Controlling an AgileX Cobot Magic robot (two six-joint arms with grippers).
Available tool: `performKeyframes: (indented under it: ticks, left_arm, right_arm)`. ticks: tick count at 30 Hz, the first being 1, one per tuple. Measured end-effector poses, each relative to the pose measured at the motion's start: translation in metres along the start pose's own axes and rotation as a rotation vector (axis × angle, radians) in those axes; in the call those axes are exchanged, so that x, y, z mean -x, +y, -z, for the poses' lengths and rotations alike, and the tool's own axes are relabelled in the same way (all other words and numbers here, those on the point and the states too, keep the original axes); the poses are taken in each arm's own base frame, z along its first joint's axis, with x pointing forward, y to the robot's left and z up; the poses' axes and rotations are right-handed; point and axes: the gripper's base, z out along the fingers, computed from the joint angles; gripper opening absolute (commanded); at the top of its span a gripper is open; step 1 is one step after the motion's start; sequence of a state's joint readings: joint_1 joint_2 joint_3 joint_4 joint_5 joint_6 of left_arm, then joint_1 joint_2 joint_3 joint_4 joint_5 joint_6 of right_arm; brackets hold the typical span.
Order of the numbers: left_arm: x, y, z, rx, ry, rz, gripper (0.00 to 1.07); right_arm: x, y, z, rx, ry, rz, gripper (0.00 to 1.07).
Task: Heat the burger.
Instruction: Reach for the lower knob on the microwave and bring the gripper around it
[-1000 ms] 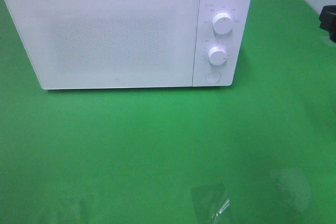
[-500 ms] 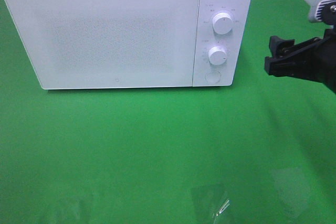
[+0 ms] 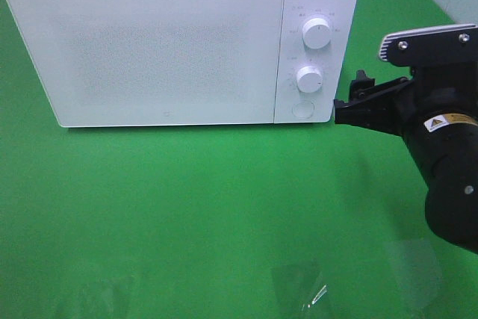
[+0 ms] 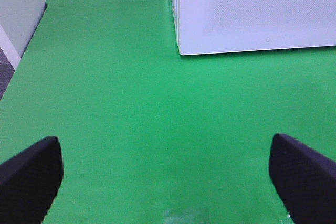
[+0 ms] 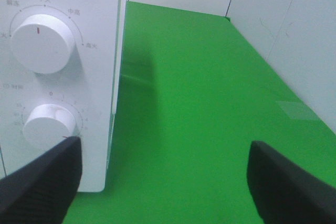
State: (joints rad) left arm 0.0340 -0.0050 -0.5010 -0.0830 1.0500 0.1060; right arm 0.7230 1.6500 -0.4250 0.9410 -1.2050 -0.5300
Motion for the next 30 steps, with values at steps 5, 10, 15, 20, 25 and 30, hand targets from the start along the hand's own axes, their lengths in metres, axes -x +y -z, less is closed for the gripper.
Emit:
performKeyframes:
  ticks: [5,10,15,20,25,30]
  left_arm:
    - [0.000,0.000,0.000,0.000,0.000,0.000,1.00]
    - [0.000,0.000,0.000,0.000,0.000,0.000,1.00]
    - [0.000,0.000,0.000,0.000,0.000,-0.001,1.00]
    - [0.000,0.000,0.000,0.000,0.000,-0.001,1.00]
    - [0.000,0.000,0.000,0.000,0.000,-0.001,1.00]
    - [0.000,0.000,0.000,0.000,0.000,-0.001,1.00]
  right_arm:
    - [0.002,0.015,-0.009,0.045,-0.025,-0.021,0.79]
    - [0.003,0.030,-0.020,0.067,-0.036,-0.094,0.78]
    - [0.000,0.041,-0.030,0.070,-0.029,-0.116,0.76]
    - [-0.005,0.050,-0.036,0.078,-0.008,-0.113,0.76]
    - [-0.011,0.062,-0.046,0.087,0.014,-0.111,0.76]
    - [-0.019,0.072,-0.054,0.090,0.027,-0.105,0.76]
